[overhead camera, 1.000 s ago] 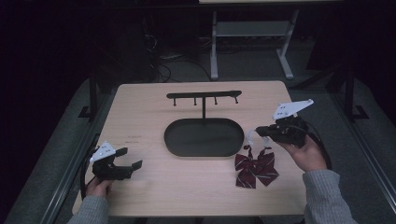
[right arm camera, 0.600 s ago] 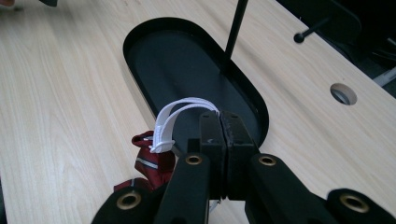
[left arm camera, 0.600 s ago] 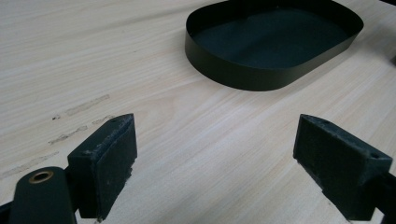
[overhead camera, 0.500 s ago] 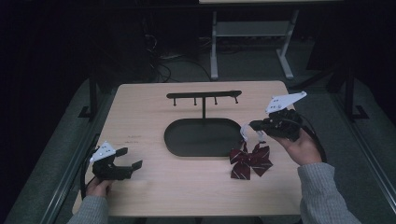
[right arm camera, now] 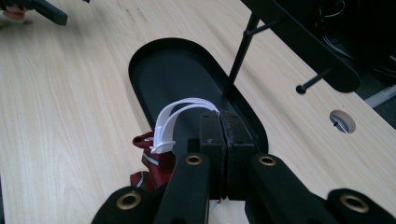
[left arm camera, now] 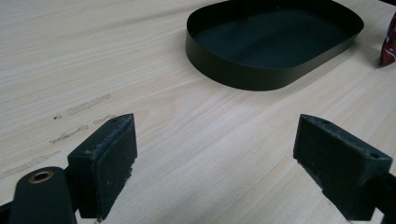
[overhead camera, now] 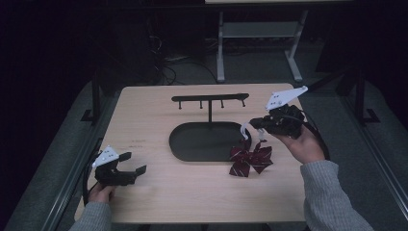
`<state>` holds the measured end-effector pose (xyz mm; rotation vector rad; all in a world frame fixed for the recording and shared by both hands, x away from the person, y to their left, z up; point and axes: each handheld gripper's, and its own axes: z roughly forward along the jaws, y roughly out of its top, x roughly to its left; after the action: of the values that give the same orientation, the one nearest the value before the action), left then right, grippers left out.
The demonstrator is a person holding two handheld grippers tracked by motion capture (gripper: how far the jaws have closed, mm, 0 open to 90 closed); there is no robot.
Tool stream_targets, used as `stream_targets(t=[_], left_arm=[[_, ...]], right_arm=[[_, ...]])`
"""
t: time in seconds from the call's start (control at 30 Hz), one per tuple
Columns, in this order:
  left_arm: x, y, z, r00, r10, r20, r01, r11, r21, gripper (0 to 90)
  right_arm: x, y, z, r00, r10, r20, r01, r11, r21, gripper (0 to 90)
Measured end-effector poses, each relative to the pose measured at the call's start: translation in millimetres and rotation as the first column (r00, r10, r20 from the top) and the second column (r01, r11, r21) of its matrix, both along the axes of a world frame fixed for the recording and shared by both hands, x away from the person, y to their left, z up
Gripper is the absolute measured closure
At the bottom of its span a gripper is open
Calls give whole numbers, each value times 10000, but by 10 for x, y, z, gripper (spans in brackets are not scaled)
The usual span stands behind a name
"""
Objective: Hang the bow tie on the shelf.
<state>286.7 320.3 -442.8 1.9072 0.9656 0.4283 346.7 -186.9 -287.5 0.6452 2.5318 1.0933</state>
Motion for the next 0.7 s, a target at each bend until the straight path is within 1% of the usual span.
stream_targets(t=[0.07,0.1,0.13,0.17,0.27,0.37,0.47,0.7], left_arm=[[0,-1,-1,10000,-2,13,2,10000,-13,130],[1,-1,-1,10000,-6,7,6,10000,-2,130],[1,-1,0,10000,-15,14,15,10000,-7,130],[-1,-2,2,10000,-6,21,6,10000,-9,130],[-2,0,3,10000,5,63,-5,10000,-38,130],[0,0,3,10000,-18,18,18,10000,-4,130],[1,-4,1,10000,-34,29,34,10000,-29,130],[1,3,5,10000,-5,99,6,10000,-61,130]], right_arm=[[12,26,20,9999,90,72,-89,10000,-26,885],[10,45,33,10000,50,9,-50,10000,13,885],[21,54,41,9998,135,113,-134,9999,-47,885],[25,70,49,9999,126,53,-125,9999,-26,885],[46,111,63,9999,164,33,-163,9998,-69,885],[73,140,78,9996,259,65,-258,9996,-124,885],[91,173,98,9997,262,-5,-262,9996,-57,885],[136,205,123,9995,316,3,-316,9995,-61,885]])
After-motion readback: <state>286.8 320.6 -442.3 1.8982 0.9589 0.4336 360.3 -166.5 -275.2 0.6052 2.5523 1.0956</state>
